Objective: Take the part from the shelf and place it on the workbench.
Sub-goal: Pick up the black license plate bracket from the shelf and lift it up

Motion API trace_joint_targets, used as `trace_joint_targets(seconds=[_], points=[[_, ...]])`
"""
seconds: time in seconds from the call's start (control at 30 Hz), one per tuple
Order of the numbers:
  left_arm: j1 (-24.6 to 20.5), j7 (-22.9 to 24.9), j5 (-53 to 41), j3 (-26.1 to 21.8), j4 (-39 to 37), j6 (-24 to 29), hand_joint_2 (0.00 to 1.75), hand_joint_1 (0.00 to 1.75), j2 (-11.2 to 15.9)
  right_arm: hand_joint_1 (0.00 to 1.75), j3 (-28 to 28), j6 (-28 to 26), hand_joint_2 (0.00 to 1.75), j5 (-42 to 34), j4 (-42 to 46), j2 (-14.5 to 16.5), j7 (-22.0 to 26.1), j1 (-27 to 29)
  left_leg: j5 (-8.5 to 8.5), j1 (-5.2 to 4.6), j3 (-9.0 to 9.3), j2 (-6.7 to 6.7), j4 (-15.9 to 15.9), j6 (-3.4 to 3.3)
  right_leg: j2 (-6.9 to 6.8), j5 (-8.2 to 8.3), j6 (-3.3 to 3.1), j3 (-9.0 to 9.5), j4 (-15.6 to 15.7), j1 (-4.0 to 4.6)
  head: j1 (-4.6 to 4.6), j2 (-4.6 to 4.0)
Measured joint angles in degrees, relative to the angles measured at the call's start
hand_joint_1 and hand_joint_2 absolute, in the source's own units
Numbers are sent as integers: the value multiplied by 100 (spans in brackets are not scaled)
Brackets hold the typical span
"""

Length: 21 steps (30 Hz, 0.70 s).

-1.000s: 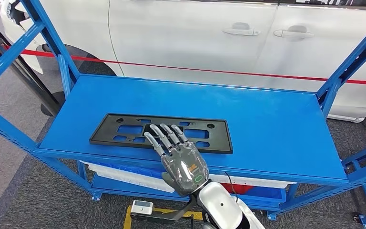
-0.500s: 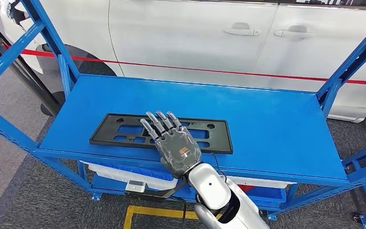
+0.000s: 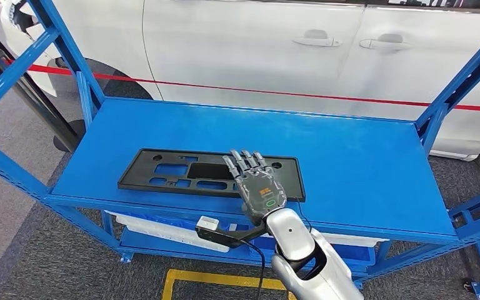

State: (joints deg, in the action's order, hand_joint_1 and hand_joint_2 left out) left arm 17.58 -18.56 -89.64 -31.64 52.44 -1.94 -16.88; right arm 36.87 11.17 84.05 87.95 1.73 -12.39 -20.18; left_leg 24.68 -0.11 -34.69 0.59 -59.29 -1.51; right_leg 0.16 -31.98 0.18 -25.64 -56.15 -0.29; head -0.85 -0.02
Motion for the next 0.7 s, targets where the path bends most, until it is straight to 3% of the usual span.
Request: trace_joint_targets(seconds=[0.1, 0.27, 0.5, 0.7], points=[[23, 15, -1, -36, 76, -154, 0, 0, -7, 0, -210, 51, 175, 32, -64, -25, 21, 120, 1, 0, 0, -1, 0, 0, 1, 0, 0, -1, 0, 0, -1, 0], [320, 16, 60, -78, 970, -1064, 0, 0, -158, 0, -456, 136, 175, 214, -158, -26, 109, 349, 1, 0, -1, -1, 0, 0, 0, -1, 0, -3, 0, 1, 0, 0], [576, -96, 22, -84, 1594, -1210, 0, 0, -249, 0, -665, 100, 175, 201, -214, -26, 174, 487, 1, 2, 1, -1, 1, 0, 0, -1, 0, -2, 0, 4, -1, 0], [738, 316, 523, -45, 1878, -1257, 0, 0, -291, 0, -780, 76, 175, 154, -207, -3, 261, 591, 1, 2, 0, -1, 1, 0, 1, -1, 0, -2, 0, 3, 0, 0]])
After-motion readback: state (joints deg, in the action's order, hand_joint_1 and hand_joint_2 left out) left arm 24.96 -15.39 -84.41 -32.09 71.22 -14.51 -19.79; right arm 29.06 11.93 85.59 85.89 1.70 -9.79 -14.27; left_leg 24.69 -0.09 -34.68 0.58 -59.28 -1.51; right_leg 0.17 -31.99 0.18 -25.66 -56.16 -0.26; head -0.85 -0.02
